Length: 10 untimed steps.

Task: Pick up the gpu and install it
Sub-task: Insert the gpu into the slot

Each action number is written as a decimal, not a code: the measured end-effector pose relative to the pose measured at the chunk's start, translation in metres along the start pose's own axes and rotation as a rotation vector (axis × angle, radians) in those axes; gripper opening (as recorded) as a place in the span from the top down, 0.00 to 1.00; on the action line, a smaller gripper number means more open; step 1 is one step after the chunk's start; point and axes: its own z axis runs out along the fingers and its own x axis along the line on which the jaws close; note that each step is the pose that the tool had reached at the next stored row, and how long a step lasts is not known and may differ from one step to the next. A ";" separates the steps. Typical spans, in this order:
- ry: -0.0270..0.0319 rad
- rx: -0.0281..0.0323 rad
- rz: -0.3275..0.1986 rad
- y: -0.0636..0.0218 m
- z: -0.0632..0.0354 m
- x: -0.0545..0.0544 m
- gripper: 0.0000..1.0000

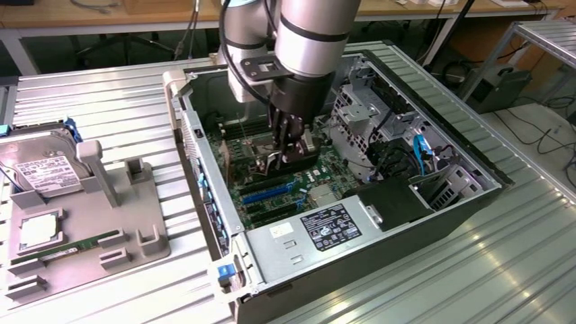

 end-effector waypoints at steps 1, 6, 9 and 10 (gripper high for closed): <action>0.0000 0.0000 -0.002 0.0003 0.0020 0.000 0.74; 0.0002 -0.0001 -0.008 0.0028 0.0112 0.000 0.74; 0.0003 0.0000 -0.010 0.0050 0.0179 0.000 0.74; 0.0005 -0.0002 -0.012 0.0051 0.0197 0.000 0.74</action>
